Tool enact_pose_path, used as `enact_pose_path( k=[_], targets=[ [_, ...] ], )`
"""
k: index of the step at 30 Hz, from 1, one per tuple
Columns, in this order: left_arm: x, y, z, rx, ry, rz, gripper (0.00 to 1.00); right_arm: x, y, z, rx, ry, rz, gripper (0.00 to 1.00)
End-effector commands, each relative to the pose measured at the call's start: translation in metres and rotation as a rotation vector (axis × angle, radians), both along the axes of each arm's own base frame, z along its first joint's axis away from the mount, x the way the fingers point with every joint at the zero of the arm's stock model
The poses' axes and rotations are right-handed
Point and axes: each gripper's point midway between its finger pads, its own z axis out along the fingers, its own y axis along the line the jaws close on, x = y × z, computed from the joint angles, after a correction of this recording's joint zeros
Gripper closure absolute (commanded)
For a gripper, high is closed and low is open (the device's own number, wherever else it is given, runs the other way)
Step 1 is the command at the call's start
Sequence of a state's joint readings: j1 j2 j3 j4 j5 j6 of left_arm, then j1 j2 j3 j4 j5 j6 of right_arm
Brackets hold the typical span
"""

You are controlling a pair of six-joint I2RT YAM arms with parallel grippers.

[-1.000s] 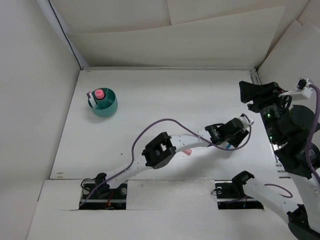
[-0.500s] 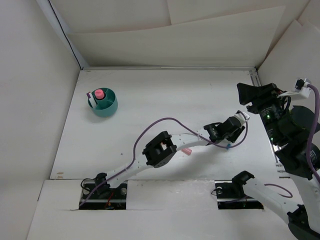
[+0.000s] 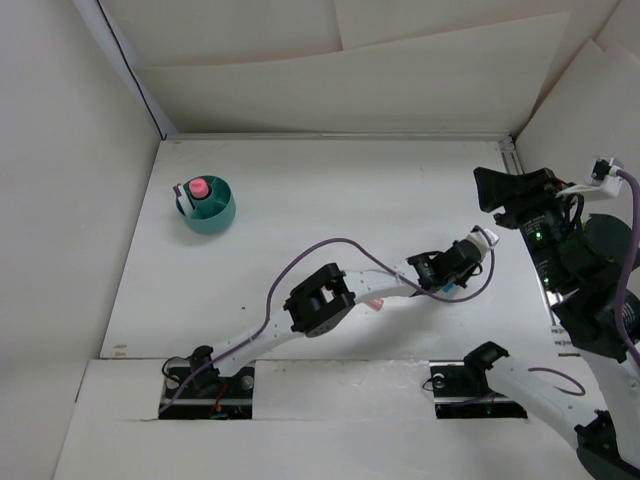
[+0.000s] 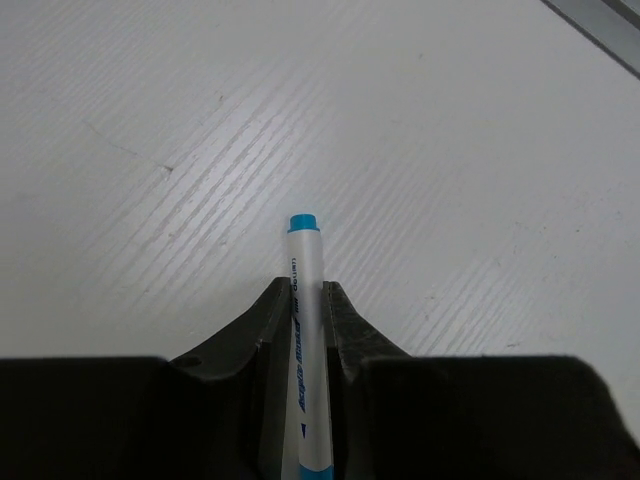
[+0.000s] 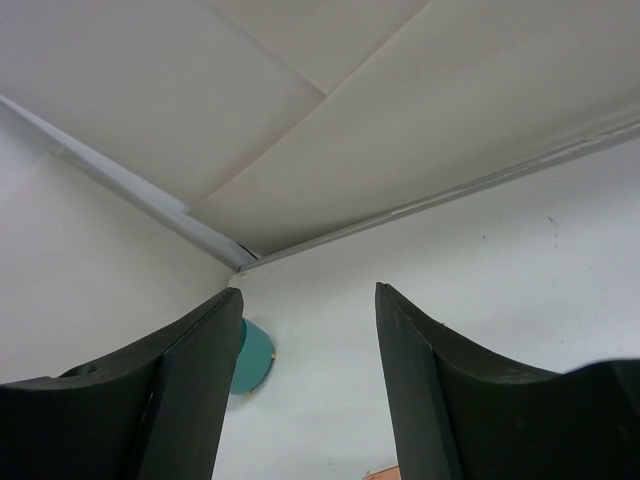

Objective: Sort the stationery into containers
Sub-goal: Move the pen to the center of the board.

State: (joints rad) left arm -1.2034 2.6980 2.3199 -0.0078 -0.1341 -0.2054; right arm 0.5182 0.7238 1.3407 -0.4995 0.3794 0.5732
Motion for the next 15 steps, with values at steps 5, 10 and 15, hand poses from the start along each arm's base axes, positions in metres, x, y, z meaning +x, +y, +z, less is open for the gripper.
enact_pose_path(
  k=[5, 10, 15],
  targets=[
    [0.024, 0.053, 0.021, 0.143, -0.155, 0.154, 1.0, -0.002, -0.004, 0.007, -0.006, -0.044, -0.012, 0.39],
    [0.022, 0.072, 0.014, 0.199, -0.157, 0.176, 1.0, -0.003, -0.006, 0.008, 0.0, -0.051, -0.021, 0.39],
    [0.012, 0.09, -0.009, 0.259, -0.104, 0.181, 0.89, 0.001, -0.004, 0.002, -0.005, -0.042, -0.021, 0.39]
  ],
)
